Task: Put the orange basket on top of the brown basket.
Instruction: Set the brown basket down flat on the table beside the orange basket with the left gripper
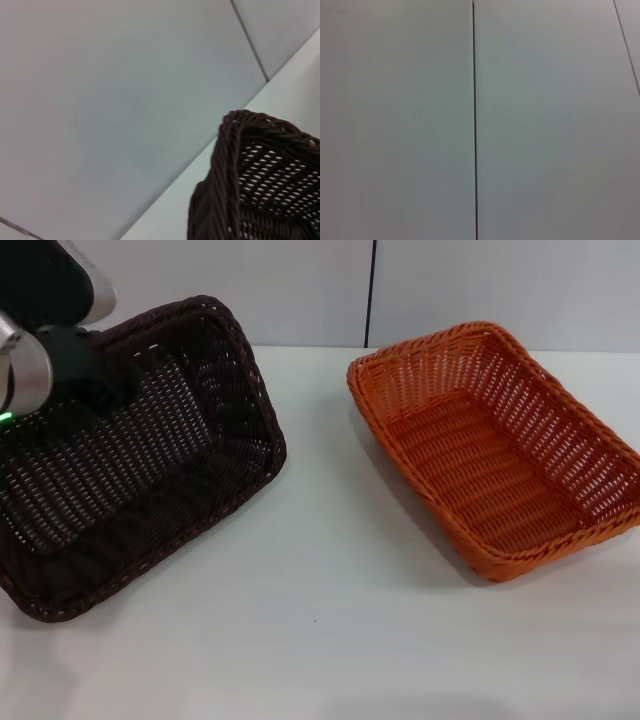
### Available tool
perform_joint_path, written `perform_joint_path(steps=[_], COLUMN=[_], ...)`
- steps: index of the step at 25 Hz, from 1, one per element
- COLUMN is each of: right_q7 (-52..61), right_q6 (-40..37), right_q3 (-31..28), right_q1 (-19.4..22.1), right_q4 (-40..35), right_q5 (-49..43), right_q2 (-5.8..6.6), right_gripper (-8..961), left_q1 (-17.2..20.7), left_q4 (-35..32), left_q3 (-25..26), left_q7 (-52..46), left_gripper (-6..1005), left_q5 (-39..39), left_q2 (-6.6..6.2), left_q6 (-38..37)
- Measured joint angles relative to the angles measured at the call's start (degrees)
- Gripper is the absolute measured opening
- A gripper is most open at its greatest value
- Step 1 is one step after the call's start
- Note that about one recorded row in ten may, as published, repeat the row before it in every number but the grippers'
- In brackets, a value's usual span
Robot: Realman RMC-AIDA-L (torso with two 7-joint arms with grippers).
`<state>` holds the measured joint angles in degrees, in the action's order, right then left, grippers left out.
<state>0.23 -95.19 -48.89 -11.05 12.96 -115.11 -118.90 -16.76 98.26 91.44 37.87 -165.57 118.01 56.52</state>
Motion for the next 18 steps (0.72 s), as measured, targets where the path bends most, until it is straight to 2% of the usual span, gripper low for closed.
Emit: perform_joint_path(steps=[7, 9, 12, 14, 18], right_q7=[-0.07, 0.06, 0.13, 0.15, 0.17], right_q6=[0.08, 0.09, 0.03, 0.00, 0.00], right_q3=[-0.02, 0.00, 0.01, 0.02, -0.03], right_q1=[-0.32, -0.38, -0.46, -0.52, -0.56], right_q4=[-0.37, -0.40, -0.40, -0.40, -0.36], right_q5=[0.23, 0.25, 0.25, 0.25, 0.36], right_q2=[-0.01, -0.01, -0.01, -0.03, -0.19], right_gripper=[825, 825, 825, 826, 826], left_q1=[-0.75, -0.95, -1.13, -3.79, -4.91], left_q4=[-1.10, -1.27, -1.27, -1.34, -0.63], left_q3=[1.15, 1.14, 1.20, 2.43, 2.65], left_q7=[0.06, 2.73, 3.16, 4.87, 6.72], left_gripper=[532, 495, 371, 288, 212], left_q5=[-0.02, -0.03, 0.01, 0.19, 0.89], left_q2=[0.04, -0.02, -0.01, -0.08, 0.04], left_q6=[-1.61, -2.35, -2.15, 2.22, 4.85])
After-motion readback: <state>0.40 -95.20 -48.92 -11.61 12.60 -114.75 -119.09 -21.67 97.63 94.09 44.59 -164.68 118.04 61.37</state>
